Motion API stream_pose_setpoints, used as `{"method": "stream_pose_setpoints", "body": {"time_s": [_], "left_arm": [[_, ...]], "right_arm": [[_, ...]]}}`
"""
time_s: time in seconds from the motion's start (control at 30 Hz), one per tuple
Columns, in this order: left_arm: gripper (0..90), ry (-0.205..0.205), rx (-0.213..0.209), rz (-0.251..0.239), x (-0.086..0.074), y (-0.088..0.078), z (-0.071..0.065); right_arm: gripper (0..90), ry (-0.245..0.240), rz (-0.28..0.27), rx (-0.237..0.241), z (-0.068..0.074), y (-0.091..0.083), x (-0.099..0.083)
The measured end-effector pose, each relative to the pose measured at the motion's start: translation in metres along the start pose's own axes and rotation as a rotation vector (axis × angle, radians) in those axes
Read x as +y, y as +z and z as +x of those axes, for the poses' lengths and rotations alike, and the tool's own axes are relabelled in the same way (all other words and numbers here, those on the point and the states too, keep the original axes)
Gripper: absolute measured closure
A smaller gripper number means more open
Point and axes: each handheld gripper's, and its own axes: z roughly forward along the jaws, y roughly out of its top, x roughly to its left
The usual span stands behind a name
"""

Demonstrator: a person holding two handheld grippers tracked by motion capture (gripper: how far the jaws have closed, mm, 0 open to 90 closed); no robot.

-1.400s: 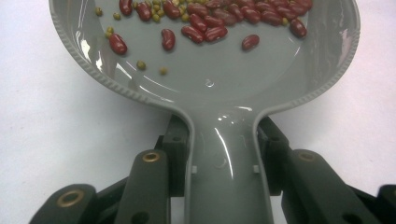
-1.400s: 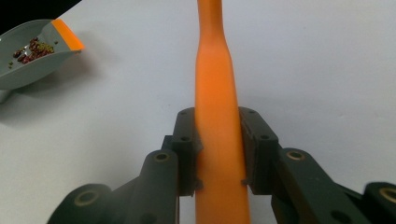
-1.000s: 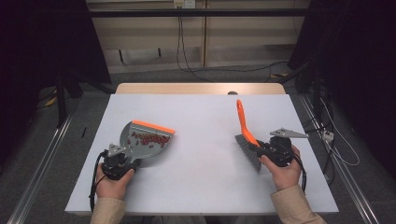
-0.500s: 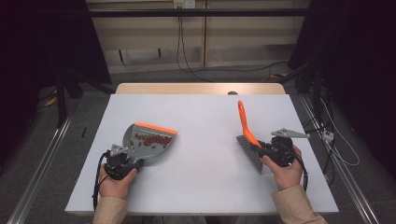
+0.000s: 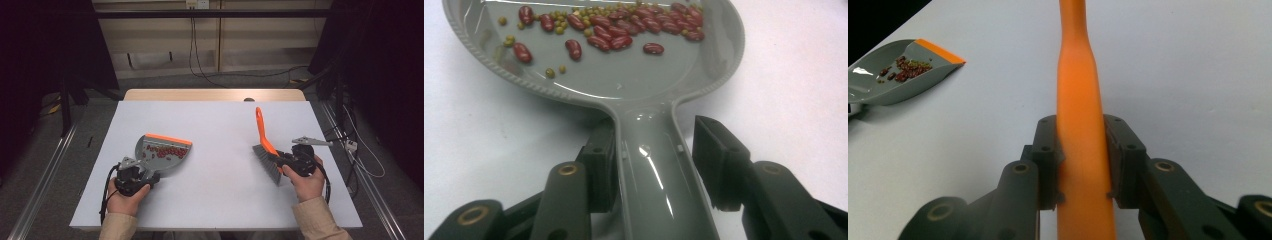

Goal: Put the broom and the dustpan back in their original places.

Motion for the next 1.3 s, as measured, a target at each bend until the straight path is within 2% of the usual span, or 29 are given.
{"method": "stream_pose_setpoints", "body": {"time_s": [0.07,0.17,0.27,0.3,0.37,0.5,0.7,0.77,0.9,1.0,1.1,1.17,1.23,1.3], "left_arm": [[47.0,0.000,0.000,-0.014,-0.001,-0.003,0.000],[33.4,-0.008,0.003,-0.033,-0.001,-0.010,-0.001],[24.2,-0.010,0.015,-0.054,-0.002,-0.016,0.000],[22.9,-0.008,0.031,-0.059,-0.002,-0.018,0.000],[19.8,-0.008,0.032,-0.072,-0.002,-0.021,0.002],[19.2,-0.005,0.044,-0.092,0.000,-0.025,0.003],[16.8,0.019,0.040,-0.097,0.002,-0.023,0.000],[16.8,0.030,0.034,-0.097,0.002,-0.023,-0.001],[16.7,0.042,0.029,-0.096,0.003,-0.022,-0.003],[16.4,0.044,0.028,-0.104,0.004,-0.021,-0.004],[16.1,0.056,0.026,-0.106,0.004,-0.021,-0.005],[14.6,0.056,0.024,-0.114,0.005,-0.021,-0.005],[13.8,0.057,0.018,-0.117,0.005,-0.022,-0.004],[12.9,0.057,0.008,-0.126,0.005,-0.022,-0.004]], "right_arm": [[70.5,0.014,0.004,0.012,-0.002,0.001,0.000],[70.5,0.025,0.014,0.009,-0.004,0.004,-0.001],[70.4,0.049,0.017,0.001,-0.008,0.006,-0.001],[70.4,0.055,0.015,0.001,-0.010,0.006,0.000],[70.4,0.063,0.017,-0.011,-0.014,0.006,0.000],[70.1,0.105,0.007,-0.034,-0.027,0.004,-0.002],[68.4,0.143,0.006,-0.066,-0.036,0.001,-0.008],[67.5,0.129,0.008,-0.085,-0.038,0.001,-0.011],[64.9,0.138,0.012,-0.098,-0.039,0.001,-0.015],[61.2,0.103,0.020,-0.116,-0.039,0.002,-0.017],[54.5,0.080,0.054,-0.144,-0.038,0.002,-0.020],[51.1,0.069,0.055,-0.138,-0.039,0.001,-0.022],[47.6,0.037,0.058,-0.130,-0.040,0.000,-0.022],[39.5,0.021,0.053,-0.148,-0.040,-0.002,-0.023]]}}
